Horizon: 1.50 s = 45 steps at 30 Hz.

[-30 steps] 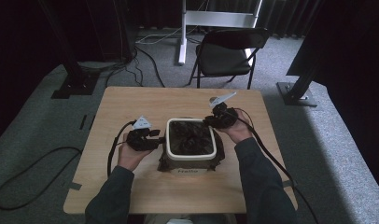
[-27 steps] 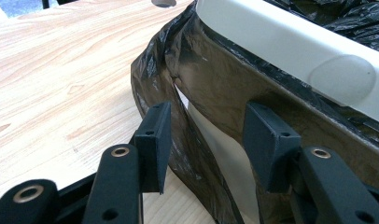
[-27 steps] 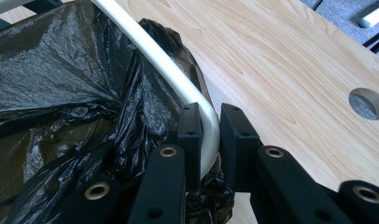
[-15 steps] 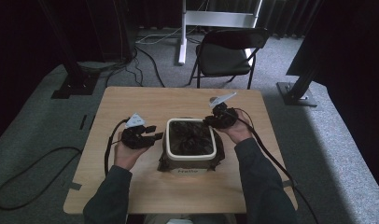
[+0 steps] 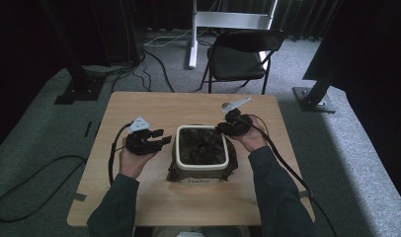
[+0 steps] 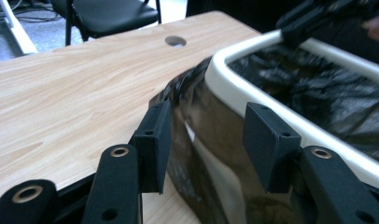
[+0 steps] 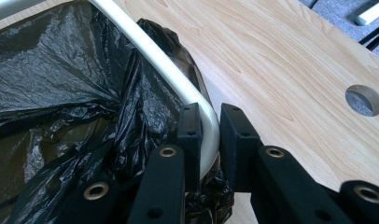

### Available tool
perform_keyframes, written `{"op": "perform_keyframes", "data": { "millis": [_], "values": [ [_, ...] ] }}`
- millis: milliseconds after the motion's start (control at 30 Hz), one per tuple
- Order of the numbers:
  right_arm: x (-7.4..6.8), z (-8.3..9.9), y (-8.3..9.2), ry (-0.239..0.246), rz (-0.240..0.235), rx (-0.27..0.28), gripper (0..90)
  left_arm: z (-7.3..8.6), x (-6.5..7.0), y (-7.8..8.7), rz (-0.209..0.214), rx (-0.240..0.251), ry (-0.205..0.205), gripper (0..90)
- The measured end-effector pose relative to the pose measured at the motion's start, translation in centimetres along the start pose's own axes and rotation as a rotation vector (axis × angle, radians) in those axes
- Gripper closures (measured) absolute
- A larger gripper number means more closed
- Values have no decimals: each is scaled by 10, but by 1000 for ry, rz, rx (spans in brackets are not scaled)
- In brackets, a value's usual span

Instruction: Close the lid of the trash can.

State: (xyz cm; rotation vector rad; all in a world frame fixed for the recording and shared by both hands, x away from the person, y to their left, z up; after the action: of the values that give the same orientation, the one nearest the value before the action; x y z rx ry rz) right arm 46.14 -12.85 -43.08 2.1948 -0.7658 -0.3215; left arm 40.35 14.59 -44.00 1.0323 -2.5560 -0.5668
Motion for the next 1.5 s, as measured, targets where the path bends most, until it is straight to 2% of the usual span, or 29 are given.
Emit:
{"op": "perform_keyframes", "data": {
  "millis": [267, 467, 633, 800, 1100, 1267, 1500],
  "values": [
    [0, 0, 0, -6, -1, 3, 784, -10, 6, -6, 13, 0, -4, 525],
    [0, 0, 2, -3, 5, 9, 719, -14, 10, -12, 19, -5, -11, 525],
    [-1, -1, 10, 0, 21, 29, 651, -14, 11, -18, 16, -18, -15, 525],
    [-3, 1, 23, 13, 42, 44, 627, -14, 11, -22, 10, -26, -19, 525],
    [-10, 22, 46, 20, 35, 80, 613, -15, 11, -25, 4, -28, -22, 525],
    [-24, 40, 51, 48, 20, 63, 597, -15, 10, -25, 3, -25, -16, 525],
    [-43, 60, 64, 67, -8, 90, 567, -15, 10, -29, -2, -26, -19, 525]
  ]
}}
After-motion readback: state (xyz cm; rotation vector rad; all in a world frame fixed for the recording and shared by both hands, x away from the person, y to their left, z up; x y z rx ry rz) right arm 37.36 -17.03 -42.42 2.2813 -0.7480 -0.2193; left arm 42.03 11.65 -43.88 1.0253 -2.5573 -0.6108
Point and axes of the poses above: each handheld gripper's, and its own axes: y roughly backward along the jaws, z roughly out of its underside, x roughly to its right, the point moved 5 cm from there along -y, roughly forward along the jaws
